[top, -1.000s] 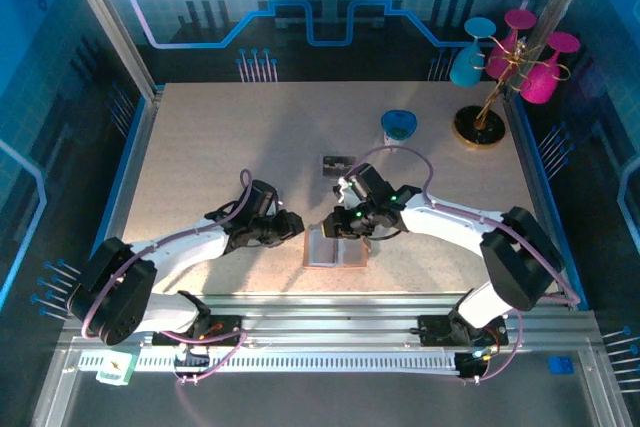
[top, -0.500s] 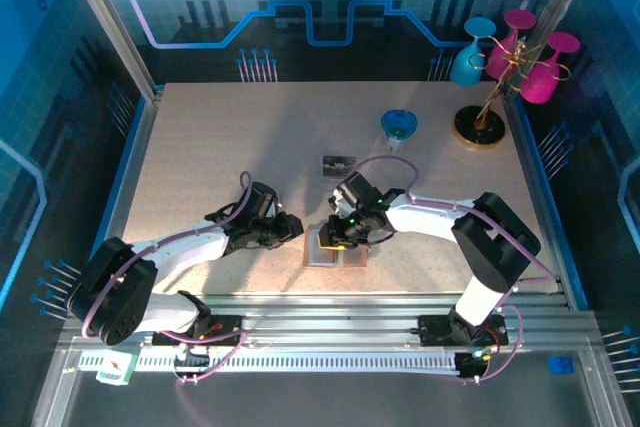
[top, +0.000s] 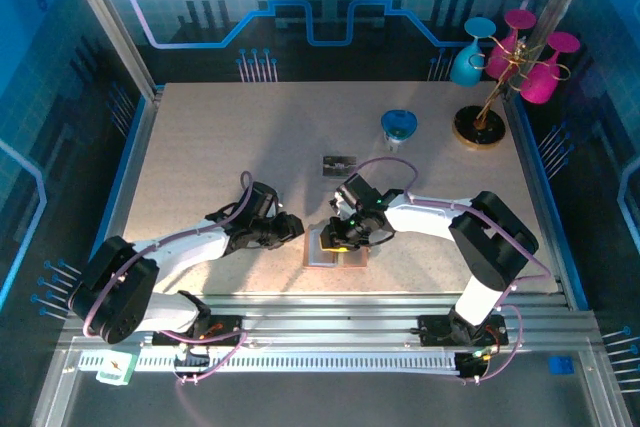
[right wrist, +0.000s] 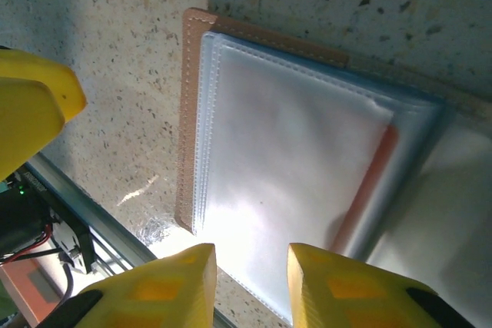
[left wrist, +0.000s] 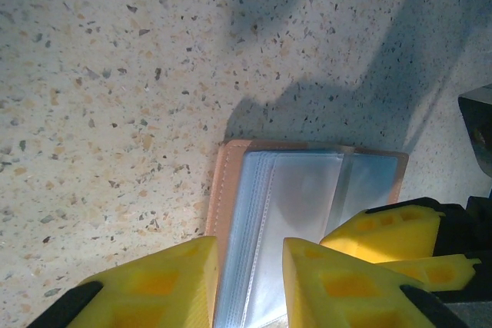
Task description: Take the credit cards out of the card holder
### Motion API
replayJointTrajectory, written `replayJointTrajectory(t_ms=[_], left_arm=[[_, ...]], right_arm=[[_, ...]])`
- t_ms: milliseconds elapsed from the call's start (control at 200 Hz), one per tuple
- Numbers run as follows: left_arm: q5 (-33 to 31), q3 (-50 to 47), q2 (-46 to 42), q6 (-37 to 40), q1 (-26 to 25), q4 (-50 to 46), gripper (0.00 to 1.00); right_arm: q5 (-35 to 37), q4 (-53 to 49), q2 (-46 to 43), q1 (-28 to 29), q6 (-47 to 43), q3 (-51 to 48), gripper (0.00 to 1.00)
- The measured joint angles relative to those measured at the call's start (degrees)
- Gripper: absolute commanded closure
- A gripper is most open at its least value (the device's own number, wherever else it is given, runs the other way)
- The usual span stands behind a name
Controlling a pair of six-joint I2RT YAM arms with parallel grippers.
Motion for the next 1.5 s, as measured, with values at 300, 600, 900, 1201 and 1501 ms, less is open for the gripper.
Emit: replayJointTrajectory(t_ms=[300,600,900,1201,1501], left_arm=[[0.31,0.00,0.46,-0.02,0.00,0.26,0.72],[0.31,0.00,0.46,0.00,0.00,0.22,0.72],[0.31,0.00,0.46,0.00,0.00,0.22,0.72],[0.31,0.00,0.46,0.00,0.00,0.22,0.72],[0.31,0.00,0.46,0.00,0.00,0.22,0.72]], right_arm=[[0.48,-1.03,0.00,0.00,-0.55,-0.33,0.70],[0.63,-1.03,-0.13,-0.15,-1.01,-0.92,0.70],[0.39,-0.52,-2.91,-0.15,-0.74,-2.27,0.71],[-2.58,4.37,-0.52,-0.15,0.98,-2.58,0.71],[-3.72,7.54,-0.15,-1.09,0.96,-5.38,0.71]])
